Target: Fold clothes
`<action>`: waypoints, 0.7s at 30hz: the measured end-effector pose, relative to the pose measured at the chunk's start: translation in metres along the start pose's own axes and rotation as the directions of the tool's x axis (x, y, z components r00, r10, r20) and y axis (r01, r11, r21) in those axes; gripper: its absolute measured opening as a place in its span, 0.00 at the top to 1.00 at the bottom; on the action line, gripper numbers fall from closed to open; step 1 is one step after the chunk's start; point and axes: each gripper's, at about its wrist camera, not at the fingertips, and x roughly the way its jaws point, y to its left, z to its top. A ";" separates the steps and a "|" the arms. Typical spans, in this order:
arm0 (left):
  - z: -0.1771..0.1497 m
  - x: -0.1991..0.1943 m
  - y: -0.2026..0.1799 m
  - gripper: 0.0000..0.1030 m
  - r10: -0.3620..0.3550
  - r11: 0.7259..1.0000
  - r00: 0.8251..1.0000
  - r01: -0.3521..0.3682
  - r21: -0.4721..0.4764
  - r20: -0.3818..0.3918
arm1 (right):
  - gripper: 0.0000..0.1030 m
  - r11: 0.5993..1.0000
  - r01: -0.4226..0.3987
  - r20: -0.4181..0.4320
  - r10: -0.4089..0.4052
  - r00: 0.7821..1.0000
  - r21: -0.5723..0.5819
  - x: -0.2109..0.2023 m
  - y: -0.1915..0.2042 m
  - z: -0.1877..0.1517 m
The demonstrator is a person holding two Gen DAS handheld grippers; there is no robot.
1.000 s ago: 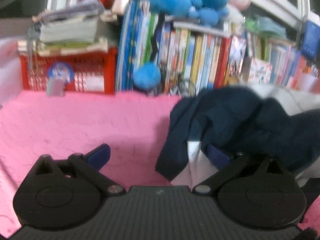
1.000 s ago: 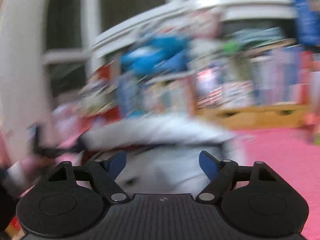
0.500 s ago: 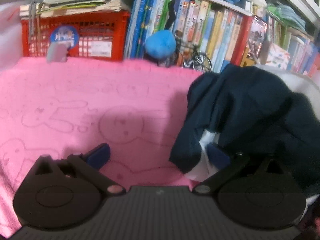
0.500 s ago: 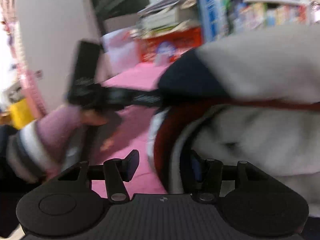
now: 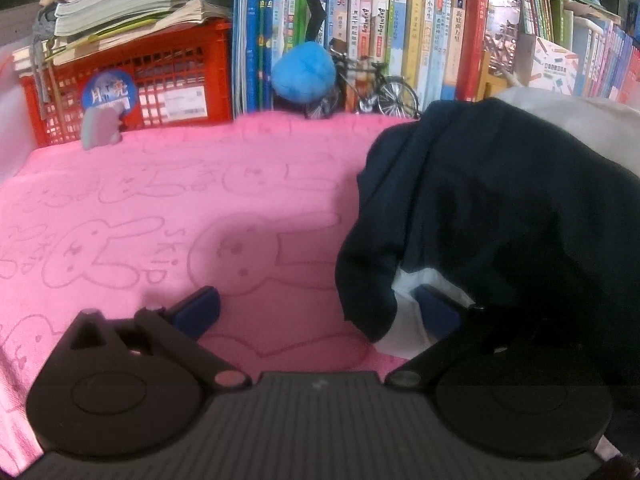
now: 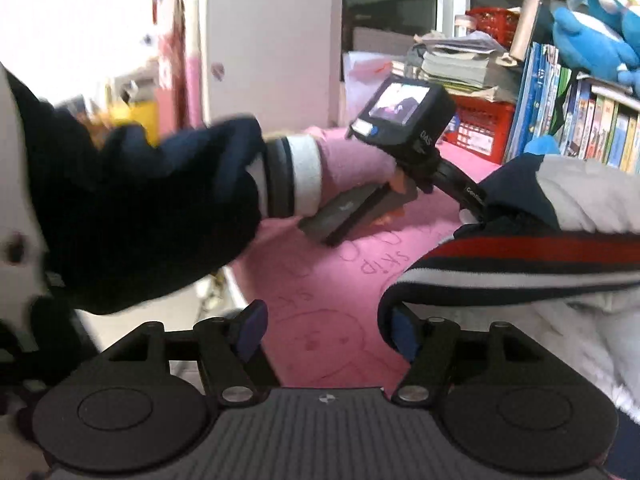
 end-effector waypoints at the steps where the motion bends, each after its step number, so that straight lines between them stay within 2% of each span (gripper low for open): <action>1: 0.000 0.000 0.000 0.00 0.001 1.000 1.000 -0.001 0.001 0.000 | 0.36 0.998 -0.041 0.034 0.040 0.999 0.043 -0.008 -0.008 0.000; 3: 0.000 0.000 0.000 0.00 0.002 1.000 1.000 -0.002 0.002 -0.001 | 0.29 0.990 -0.040 0.073 0.030 0.997 0.137 -0.017 -0.025 -0.001; 4: 0.000 0.000 0.000 0.00 0.002 1.000 1.000 -0.002 0.002 -0.001 | 0.28 0.985 0.002 0.070 -0.014 0.997 0.170 -0.015 -0.034 -0.001; 6: 0.001 0.001 0.000 0.00 0.002 1.000 1.000 -0.002 0.003 -0.002 | 0.28 0.970 0.117 0.037 -0.127 0.991 0.212 0.001 -0.050 0.001; 8: 0.000 0.000 0.000 0.00 0.003 1.000 1.000 -0.003 0.004 -0.002 | 0.31 0.944 0.175 0.006 -0.184 0.983 0.280 0.026 -0.065 0.003; 9: 0.000 0.000 0.000 0.00 0.004 1.000 1.000 -0.004 0.004 -0.002 | 0.32 0.932 0.179 -0.001 -0.188 0.982 0.314 0.038 -0.068 0.005; 12: 0.000 0.000 -0.001 0.00 0.005 1.000 1.000 -0.005 0.005 -0.003 | 0.34 0.957 0.051 0.046 -0.067 0.997 0.286 0.049 -0.036 0.021; 13: 0.000 0.000 0.000 0.00 0.001 1.000 1.000 -0.001 0.005 -0.003 | 0.27 0.971 0.044 0.058 -0.059 0.997 0.234 0.046 -0.020 0.024; 15: 0.000 0.000 0.002 0.00 -0.003 1.000 1.000 0.003 0.004 -0.002 | 0.25 0.993 0.086 0.079 -0.092 0.993 0.081 0.033 0.018 0.028; 16: 0.000 0.000 0.002 0.00 -0.002 1.000 1.000 0.002 0.006 -0.003 | 0.25 0.994 0.100 0.083 -0.104 0.991 0.044 0.026 0.027 0.028; 18: 0.000 0.001 0.001 0.00 0.001 1.000 1.000 -0.001 0.008 -0.004 | 0.25 0.991 0.028 0.111 -0.043 0.993 0.134 0.002 0.017 0.023; 20: 0.001 0.001 0.001 0.00 0.003 1.000 1.000 -0.003 0.010 -0.005 | 0.29 0.971 -0.063 0.177 0.022 0.984 0.231 -0.028 0.001 0.018; 21: 0.000 0.000 0.001 0.00 0.003 1.000 1.000 -0.003 0.009 -0.005 | 0.29 0.970 -0.031 0.205 -0.020 0.979 0.242 -0.042 -0.004 0.016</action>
